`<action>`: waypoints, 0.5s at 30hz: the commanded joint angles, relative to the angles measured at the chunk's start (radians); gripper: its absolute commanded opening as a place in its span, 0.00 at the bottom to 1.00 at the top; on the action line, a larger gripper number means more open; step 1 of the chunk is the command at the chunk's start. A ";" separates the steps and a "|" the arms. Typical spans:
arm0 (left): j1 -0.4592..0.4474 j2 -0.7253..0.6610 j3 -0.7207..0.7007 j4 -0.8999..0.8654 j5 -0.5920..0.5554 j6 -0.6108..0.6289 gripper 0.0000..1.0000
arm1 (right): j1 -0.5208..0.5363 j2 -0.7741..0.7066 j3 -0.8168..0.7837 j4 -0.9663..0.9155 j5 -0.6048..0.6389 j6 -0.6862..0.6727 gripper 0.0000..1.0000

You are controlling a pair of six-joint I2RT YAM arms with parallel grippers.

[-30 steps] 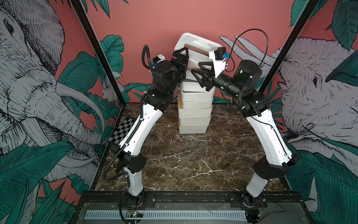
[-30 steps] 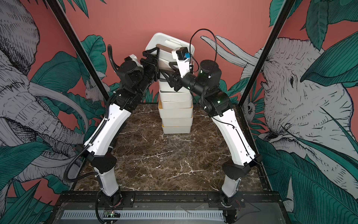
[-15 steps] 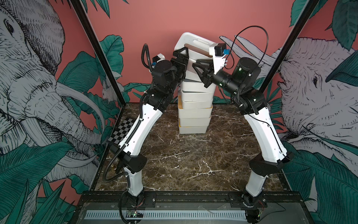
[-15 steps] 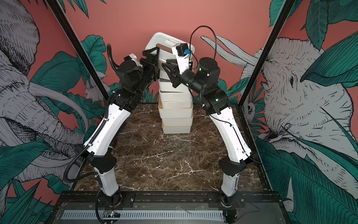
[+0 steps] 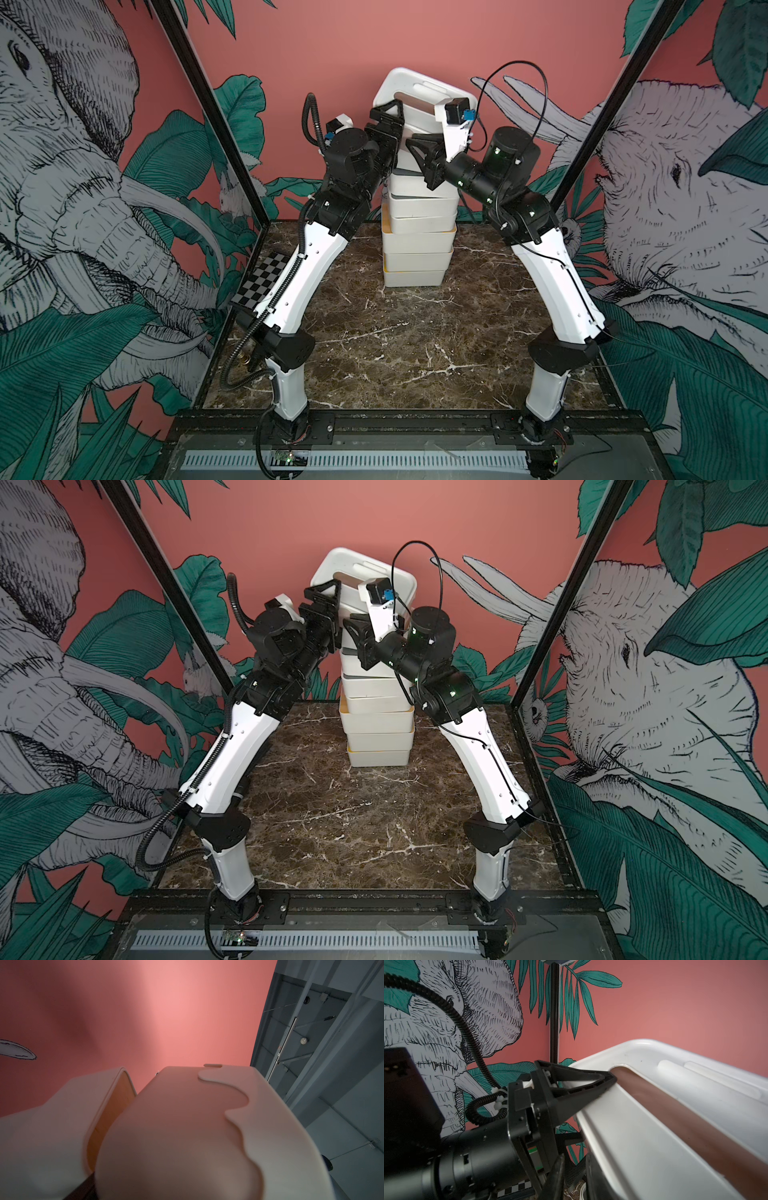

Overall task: Stack the tissue boxes
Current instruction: Place the tissue box at the tissue box.

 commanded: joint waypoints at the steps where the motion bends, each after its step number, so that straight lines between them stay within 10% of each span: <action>1: -0.007 -0.021 0.053 0.031 0.040 0.000 0.91 | -0.007 0.036 0.056 0.050 0.094 0.021 0.20; 15: -0.009 0.012 0.113 -0.020 0.080 0.009 1.00 | 0.015 0.093 0.116 0.093 0.142 0.043 0.22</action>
